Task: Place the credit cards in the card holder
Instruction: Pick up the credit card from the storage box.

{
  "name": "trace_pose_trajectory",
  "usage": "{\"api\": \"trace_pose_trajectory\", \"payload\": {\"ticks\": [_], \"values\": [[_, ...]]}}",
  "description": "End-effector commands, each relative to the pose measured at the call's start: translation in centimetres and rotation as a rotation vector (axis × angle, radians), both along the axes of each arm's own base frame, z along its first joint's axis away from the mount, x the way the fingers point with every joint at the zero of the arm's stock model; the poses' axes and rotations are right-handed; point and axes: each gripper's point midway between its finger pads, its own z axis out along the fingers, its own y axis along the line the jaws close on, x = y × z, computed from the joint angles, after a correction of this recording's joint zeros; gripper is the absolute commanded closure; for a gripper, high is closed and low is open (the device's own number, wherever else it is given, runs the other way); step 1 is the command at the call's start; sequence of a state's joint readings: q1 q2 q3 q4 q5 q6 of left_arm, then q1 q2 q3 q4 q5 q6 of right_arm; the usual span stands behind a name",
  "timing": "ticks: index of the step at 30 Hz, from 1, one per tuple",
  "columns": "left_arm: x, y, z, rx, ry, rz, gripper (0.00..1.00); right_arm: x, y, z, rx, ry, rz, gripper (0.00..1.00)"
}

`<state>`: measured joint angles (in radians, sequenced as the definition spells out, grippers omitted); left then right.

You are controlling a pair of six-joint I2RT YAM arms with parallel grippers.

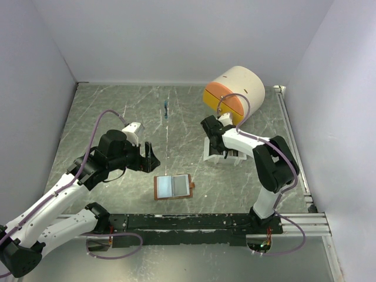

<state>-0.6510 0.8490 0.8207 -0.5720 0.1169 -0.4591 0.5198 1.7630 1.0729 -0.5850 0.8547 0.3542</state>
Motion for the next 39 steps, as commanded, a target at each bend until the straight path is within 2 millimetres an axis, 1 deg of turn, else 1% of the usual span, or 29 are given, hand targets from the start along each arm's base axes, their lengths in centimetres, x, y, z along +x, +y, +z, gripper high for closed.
{"api": "trace_pose_trajectory", "payload": {"ticks": [1,6,12,19,25,32,35,39], "values": [[-0.1,-0.2,0.0,-0.002,-0.015,-0.024,0.04,0.0,-0.6,1.0,-0.096,-0.020,-0.028,0.76],[-0.1,-0.2,0.1,-0.004,-0.018,-0.023,0.04,-0.2,-1.2,1.7,-0.152,-0.018,-0.046,0.77],[-0.1,-0.2,0.1,-0.004,-0.017,-0.024,0.04,-0.3,-1.3,1.9,-0.143,-0.033,-0.050,0.79],[-0.1,-0.2,0.2,-0.005,-0.018,-0.022,0.04,0.1,-1.0,2.8,-0.112,-0.065,-0.044,0.80],[-0.1,-0.2,0.2,-0.005,-0.018,-0.022,0.04,0.0,-0.8,2.3,-0.069,-0.062,-0.038,0.83],[-0.1,-0.2,0.2,-0.004,-0.020,-0.026,0.04,0.0,-0.8,1.5,-0.024,-0.056,-0.039,0.84],[-0.1,-0.2,0.2,-0.004,-0.020,-0.023,0.04,0.1,-0.7,1.7,-0.001,-0.064,-0.041,0.84],[-0.1,-0.2,0.2,-0.005,-0.023,-0.023,0.04,0.5,0.1,2.0,0.060,-0.084,-0.027,0.81]]}}
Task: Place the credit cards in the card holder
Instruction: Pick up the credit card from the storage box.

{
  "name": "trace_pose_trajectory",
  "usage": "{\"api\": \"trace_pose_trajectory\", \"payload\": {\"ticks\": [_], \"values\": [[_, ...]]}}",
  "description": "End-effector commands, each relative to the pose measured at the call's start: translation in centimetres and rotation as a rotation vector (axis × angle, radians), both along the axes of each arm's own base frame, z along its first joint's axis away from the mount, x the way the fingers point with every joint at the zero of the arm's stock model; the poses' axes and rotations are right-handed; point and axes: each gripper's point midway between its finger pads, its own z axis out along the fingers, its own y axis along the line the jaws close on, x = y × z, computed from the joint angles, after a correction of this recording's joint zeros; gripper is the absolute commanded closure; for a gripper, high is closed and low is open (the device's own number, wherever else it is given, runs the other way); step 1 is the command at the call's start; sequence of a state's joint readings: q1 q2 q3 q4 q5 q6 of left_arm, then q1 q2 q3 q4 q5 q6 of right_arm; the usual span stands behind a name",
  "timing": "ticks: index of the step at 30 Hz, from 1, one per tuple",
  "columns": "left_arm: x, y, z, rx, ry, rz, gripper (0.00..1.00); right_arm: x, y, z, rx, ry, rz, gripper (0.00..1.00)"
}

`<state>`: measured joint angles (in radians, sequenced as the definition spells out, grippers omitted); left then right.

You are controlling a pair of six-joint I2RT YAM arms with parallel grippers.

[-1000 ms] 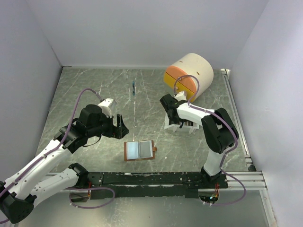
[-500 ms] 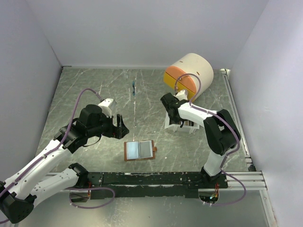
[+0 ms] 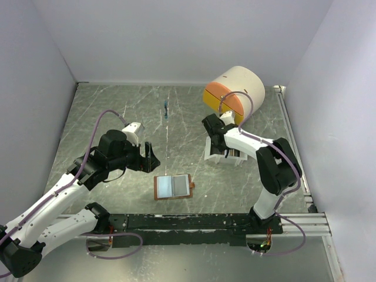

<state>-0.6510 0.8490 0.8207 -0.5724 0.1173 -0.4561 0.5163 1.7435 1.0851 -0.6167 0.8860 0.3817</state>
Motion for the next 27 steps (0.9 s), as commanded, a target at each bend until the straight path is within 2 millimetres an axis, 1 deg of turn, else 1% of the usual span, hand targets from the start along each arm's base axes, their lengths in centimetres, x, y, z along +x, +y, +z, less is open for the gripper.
{"api": "trace_pose_trajectory", "payload": {"ticks": [1,5,9,12,18,23,25,27], "values": [[-0.1,-0.2,0.2,-0.007,-0.020,-0.022,0.04,0.6,0.7,0.8,0.081,-0.055,0.008,0.79],[-0.1,-0.2,0.2,-0.006,-0.019,-0.020,0.04,0.3,0.1,-0.1,0.063,-0.033,-0.004,0.74],[-0.1,-0.1,0.3,-0.009,-0.022,-0.017,0.04,-0.2,-0.6,-1.2,0.016,-0.001,-0.024,0.73],[-0.1,-0.2,0.3,-0.008,-0.021,-0.019,0.04,-0.6,-1.2,-1.5,-0.021,0.009,-0.045,0.73],[-0.1,-0.2,0.2,-0.006,-0.021,-0.021,0.04,-0.7,-2.0,-0.9,-0.080,-0.003,-0.071,0.77],[-0.1,-0.1,0.3,-0.007,-0.023,-0.016,0.04,-0.5,-1.8,-0.3,-0.067,-0.016,-0.062,0.77],[-0.1,-0.1,0.3,-0.007,-0.023,-0.017,0.04,-0.3,-2.6,-0.3,-0.055,-0.020,-0.085,0.78],[-0.1,-0.1,0.3,-0.007,-0.023,-0.017,0.04,-0.3,-2.7,-0.3,-0.045,-0.023,-0.086,0.78]]}}
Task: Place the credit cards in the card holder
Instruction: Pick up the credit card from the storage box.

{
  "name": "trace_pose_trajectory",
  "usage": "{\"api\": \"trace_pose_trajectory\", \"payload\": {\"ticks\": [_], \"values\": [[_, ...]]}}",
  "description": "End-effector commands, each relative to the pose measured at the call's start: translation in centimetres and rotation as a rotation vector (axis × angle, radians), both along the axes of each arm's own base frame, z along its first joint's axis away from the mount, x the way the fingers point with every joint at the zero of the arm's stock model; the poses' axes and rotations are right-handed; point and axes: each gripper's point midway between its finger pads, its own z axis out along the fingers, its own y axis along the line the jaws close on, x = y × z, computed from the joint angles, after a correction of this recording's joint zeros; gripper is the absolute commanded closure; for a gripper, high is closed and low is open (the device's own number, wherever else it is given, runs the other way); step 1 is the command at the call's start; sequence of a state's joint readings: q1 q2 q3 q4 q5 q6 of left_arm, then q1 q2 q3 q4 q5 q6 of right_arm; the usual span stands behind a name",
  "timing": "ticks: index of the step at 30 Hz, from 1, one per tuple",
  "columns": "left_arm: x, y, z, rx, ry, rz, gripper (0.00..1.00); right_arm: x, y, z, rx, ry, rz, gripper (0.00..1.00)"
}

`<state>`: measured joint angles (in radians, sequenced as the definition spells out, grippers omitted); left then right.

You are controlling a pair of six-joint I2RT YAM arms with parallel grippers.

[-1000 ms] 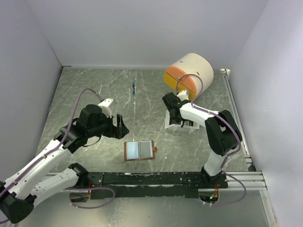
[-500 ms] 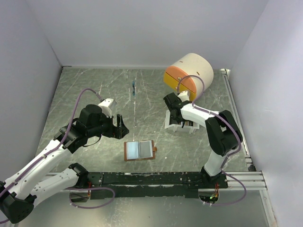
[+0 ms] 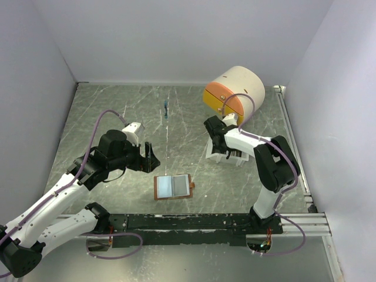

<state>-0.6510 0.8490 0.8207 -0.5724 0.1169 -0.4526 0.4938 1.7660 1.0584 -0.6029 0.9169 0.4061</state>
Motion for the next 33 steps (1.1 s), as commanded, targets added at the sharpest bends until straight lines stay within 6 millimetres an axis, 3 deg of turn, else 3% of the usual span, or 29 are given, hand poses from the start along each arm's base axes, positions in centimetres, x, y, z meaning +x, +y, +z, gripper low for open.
{"api": "trace_pose_trajectory", "payload": {"ticks": [1,13,21,33], "values": [[-0.1,-0.1,0.3,-0.009,-0.021,-0.014,0.04,0.1,-1.4,0.7,-0.010,-0.028,-0.041,0.79],[-0.1,-0.2,0.3,-0.009,-0.019,-0.019,0.04,0.2,-2.0,1.8,0.004,-0.059,-0.049,0.81],[-0.1,-0.2,0.2,-0.008,-0.018,-0.017,0.04,0.2,-2.1,1.4,0.018,-0.054,-0.046,0.83],[-0.1,-0.2,0.1,-0.005,-0.016,-0.017,0.04,0.9,-1.3,1.5,0.072,-0.069,-0.020,1.00]]}}
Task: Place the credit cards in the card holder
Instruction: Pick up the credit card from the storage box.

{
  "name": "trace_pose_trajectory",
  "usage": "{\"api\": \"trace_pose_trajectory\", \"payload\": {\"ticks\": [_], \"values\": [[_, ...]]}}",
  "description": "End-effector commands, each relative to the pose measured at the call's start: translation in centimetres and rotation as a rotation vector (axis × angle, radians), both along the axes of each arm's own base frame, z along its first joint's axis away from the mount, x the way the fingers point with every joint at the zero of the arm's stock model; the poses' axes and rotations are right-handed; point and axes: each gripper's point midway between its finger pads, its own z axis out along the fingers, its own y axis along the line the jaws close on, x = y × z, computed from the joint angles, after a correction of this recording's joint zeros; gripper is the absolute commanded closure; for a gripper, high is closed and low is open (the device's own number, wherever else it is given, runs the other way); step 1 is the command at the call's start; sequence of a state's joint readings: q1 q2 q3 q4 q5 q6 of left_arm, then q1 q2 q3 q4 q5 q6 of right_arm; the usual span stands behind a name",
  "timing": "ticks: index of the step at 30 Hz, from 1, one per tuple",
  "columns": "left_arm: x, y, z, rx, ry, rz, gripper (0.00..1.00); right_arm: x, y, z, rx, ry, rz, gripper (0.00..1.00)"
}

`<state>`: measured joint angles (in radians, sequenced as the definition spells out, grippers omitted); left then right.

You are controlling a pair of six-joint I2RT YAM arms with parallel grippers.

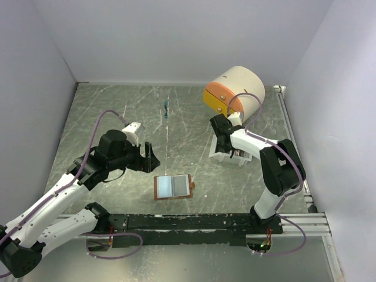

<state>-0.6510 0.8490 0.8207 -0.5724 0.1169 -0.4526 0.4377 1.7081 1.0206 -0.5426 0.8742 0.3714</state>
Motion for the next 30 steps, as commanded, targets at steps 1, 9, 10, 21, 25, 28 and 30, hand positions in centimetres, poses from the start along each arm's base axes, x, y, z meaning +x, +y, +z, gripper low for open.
{"api": "trace_pose_trajectory", "payload": {"ticks": [1,9,10,21,25,28,30], "values": [[-0.1,-0.2,0.1,-0.006,-0.017,-0.017,0.04,0.7,0.1,1.2,0.025,-0.040,0.007,1.00],[0.0,-0.3,0.1,-0.007,-0.012,-0.018,0.04,1.7,1.6,3.3,0.112,-0.077,0.051,1.00],[0.0,-0.3,0.0,-0.007,-0.012,-0.018,0.04,1.7,1.7,3.4,0.123,-0.081,0.055,1.00],[0.0,-0.2,-0.2,-0.001,-0.004,-0.010,0.05,0.8,1.2,4.1,0.130,-0.104,0.052,1.00],[0.0,-0.1,-0.3,0.002,0.002,-0.005,0.05,0.7,0.4,4.9,0.117,-0.120,0.036,1.00],[0.0,-0.1,-0.3,-0.001,-0.001,-0.003,0.05,0.6,-0.3,5.4,0.120,-0.132,0.021,1.00],[0.1,-0.1,-0.3,0.001,0.000,0.002,0.05,0.6,-0.7,5.7,0.131,-0.142,0.015,1.00]]}}
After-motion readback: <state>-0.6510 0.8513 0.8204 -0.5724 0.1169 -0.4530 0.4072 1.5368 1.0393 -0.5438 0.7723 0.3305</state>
